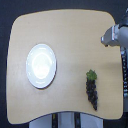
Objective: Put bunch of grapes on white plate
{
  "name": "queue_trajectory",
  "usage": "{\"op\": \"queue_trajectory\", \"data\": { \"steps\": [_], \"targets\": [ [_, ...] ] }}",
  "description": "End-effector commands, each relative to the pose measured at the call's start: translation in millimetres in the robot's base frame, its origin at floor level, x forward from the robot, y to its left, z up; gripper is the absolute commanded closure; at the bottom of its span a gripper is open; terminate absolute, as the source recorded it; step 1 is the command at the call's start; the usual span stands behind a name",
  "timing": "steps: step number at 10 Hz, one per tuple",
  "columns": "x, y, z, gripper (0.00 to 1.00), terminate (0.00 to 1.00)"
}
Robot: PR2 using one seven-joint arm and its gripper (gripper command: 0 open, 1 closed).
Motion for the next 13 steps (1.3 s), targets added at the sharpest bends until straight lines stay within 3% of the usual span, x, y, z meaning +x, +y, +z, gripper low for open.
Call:
{"op": "queue_trajectory", "data": {
  "steps": [1,4,9,13],
  "targets": [
    [0.4,-0.3,-1.0,0.0,0.0],
    [-11.6,18.6,-21.3,0.0,0.0],
    [-61.7,80.0,-90.6,0.0,0.0],
    [-92.2,100.4,-121.3,0.0,0.0]
  ]
}}
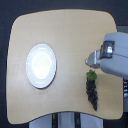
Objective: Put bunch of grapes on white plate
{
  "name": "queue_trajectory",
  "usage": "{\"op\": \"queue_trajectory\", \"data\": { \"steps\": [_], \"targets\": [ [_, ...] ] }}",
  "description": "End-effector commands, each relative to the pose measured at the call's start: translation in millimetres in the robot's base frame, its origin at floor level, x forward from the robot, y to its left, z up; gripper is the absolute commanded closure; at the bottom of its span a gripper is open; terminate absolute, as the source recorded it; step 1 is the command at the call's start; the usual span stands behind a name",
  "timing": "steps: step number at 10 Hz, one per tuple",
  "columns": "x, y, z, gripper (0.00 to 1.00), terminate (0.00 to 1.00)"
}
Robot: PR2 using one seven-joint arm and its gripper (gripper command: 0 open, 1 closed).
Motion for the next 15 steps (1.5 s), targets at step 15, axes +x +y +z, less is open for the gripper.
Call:
{"op": "queue_trajectory", "data": {
  "steps": [15],
  "targets": [
    [-55.8,-2.6,-124.0,0.0,0.0]
  ]
}}
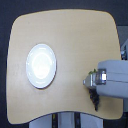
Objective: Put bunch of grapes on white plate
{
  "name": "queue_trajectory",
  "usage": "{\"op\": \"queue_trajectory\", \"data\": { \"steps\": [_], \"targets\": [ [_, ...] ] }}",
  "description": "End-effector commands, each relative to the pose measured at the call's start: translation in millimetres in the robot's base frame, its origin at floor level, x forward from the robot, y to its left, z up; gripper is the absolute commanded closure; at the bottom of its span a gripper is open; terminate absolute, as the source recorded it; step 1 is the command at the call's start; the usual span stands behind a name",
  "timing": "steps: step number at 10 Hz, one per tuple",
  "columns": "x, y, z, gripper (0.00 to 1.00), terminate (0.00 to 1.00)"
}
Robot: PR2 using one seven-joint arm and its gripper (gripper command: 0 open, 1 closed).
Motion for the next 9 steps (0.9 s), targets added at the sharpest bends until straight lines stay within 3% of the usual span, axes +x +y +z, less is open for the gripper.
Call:
{"op": "queue_trajectory", "data": {
  "steps": [1,2,9],
  "targets": [
    [-4.7,0.1,-4.4,0.0,0.0],
    [-6.1,0.3,0.3,1.0,0.0],
    [0.0,19.2,4.6,1.0,0.0]
  ]
}}
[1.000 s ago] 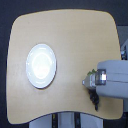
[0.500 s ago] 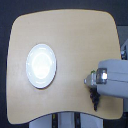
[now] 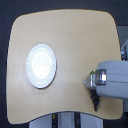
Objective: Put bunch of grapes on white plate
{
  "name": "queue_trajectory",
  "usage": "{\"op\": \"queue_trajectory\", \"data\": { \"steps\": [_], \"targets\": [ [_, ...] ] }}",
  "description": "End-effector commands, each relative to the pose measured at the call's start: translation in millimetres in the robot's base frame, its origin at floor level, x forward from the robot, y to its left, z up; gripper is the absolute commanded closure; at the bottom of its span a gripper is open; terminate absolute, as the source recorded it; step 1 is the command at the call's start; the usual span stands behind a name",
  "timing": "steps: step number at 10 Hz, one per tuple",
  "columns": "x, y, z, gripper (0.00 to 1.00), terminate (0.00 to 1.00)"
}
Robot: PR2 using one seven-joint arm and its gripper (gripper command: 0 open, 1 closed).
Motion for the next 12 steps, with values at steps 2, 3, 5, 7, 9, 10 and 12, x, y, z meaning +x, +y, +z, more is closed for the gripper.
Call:
{"op": "queue_trajectory", "data": {
  "steps": [2,3,5,7,9,10,12],
  "targets": [
    [2.8,25.0,1.5,1.0,0.0],
    [5.4,28.2,2.0,1.0,0.0],
    [5.4,31.4,1.7,1.0,0.0],
    [8.0,30.5,1.1,1.0,0.0],
    [6.4,32.8,1.6,1.0,0.0],
    [5.5,31.8,2.6,1.0,0.0],
    [4.6,27.2,6.4,1.0,0.0]
  ]
}}
